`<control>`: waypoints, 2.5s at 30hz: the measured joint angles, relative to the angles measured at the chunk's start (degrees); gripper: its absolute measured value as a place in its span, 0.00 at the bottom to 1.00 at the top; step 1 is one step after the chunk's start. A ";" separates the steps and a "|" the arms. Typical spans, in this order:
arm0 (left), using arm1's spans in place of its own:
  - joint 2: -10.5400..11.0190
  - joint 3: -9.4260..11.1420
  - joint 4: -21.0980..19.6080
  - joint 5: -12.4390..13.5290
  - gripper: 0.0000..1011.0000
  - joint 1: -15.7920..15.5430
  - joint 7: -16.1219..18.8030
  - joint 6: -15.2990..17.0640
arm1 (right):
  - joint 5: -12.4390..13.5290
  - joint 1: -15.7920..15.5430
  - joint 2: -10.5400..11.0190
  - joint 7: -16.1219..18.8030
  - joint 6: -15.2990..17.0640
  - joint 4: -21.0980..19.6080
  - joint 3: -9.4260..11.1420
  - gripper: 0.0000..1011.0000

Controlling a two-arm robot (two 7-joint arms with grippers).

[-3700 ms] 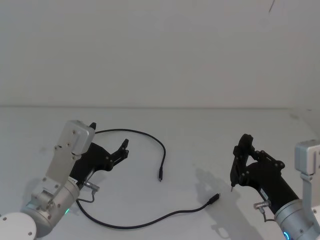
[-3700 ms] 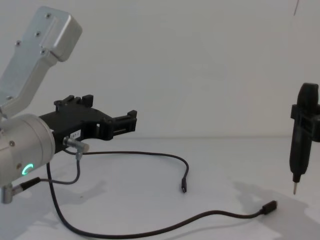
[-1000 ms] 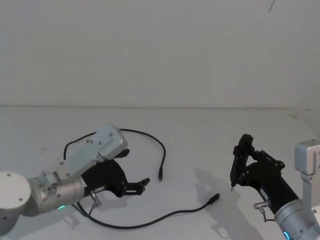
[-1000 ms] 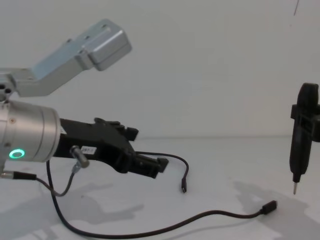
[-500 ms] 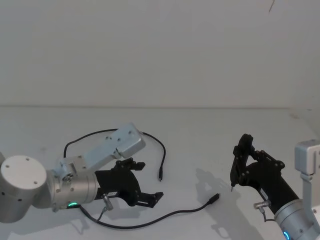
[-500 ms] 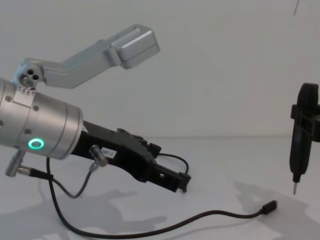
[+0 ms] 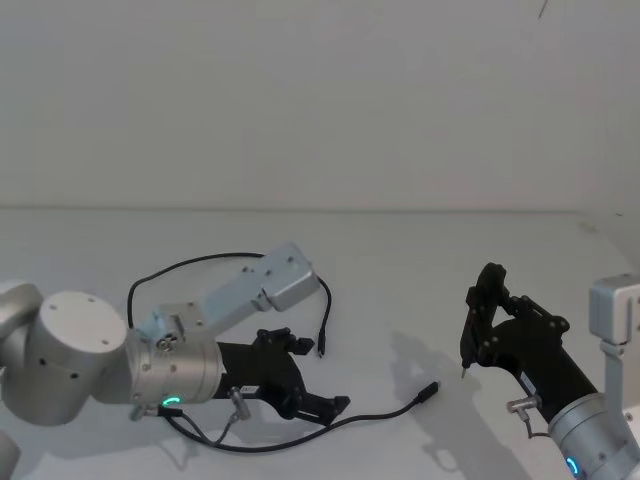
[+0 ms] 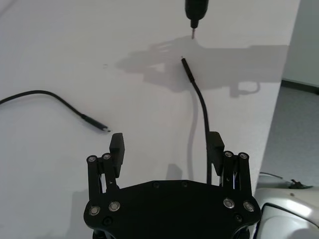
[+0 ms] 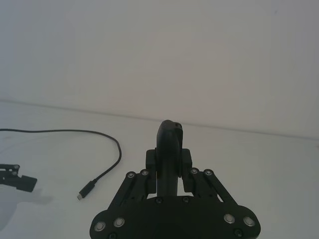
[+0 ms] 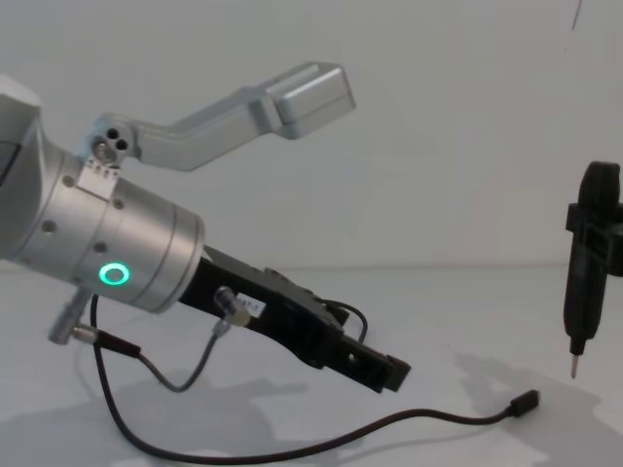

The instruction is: Pick up the data cable with the one hand.

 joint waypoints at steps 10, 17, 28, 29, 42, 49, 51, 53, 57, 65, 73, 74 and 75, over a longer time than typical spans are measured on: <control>-1.84 1.53 1.81 -0.84 0.99 -1.60 -0.90 2.32 | 0.00 0.00 0.00 0.00 0.00 0.00 0.00 0.28; -2.98 2.80 3.39 -0.99 0.99 -2.70 -1.24 3.50 | 0.00 0.00 0.00 0.00 0.00 0.00 0.00 0.28; -4.43 5.08 5.70 -0.68 0.97 -4.35 -1.42 5.21 | 0.00 0.00 0.00 0.00 0.00 0.00 0.00 0.28; -4.48 5.19 5.81 -0.65 0.95 -4.42 -1.42 5.28 | 0.00 0.00 0.00 0.00 0.00 0.00 0.00 0.28; -5.12 6.28 6.87 -0.37 0.62 -5.17 -1.46 5.98 | 0.00 0.00 0.00 0.00 0.00 0.00 0.00 0.28; -5.26 6.51 7.10 -0.30 0.40 -5.35 -1.46 6.15 | 0.00 0.00 0.00 0.00 0.00 0.00 0.00 0.28; -5.29 6.55 7.13 -0.29 0.36 -5.38 -1.46 6.17 | 0.00 0.00 0.00 0.00 0.00 0.00 0.00 0.28; -5.32 6.59 7.18 -0.27 0.28 -5.42 -1.46 6.20 | 0.00 0.00 0.00 0.00 0.00 0.00 0.00 0.28; -5.37 6.66 7.26 -0.24 0.13 -5.46 -1.46 6.25 | 0.00 0.00 0.00 0.00 0.00 0.00 0.00 0.28; -5.39 6.73 7.32 -0.22 0.04 -5.50 -1.46 6.29 | 0.00 0.00 0.00 0.00 0.00 0.00 0.00 0.28; -4.92 6.98 7.02 -0.04 0.04 -5.50 -1.47 4.79 | 0.72 0.03 -0.18 0.51 0.22 -0.54 0.45 0.28; -4.76 7.03 6.89 0.03 0.04 -5.51 -1.48 4.49 | 0.72 0.03 -0.18 0.51 0.22 -0.54 0.45 0.28; -4.49 7.10 6.70 0.20 0.04 -5.53 -1.54 3.84 | 1.07 0.05 -0.23 0.79 0.33 -0.80 0.66 0.28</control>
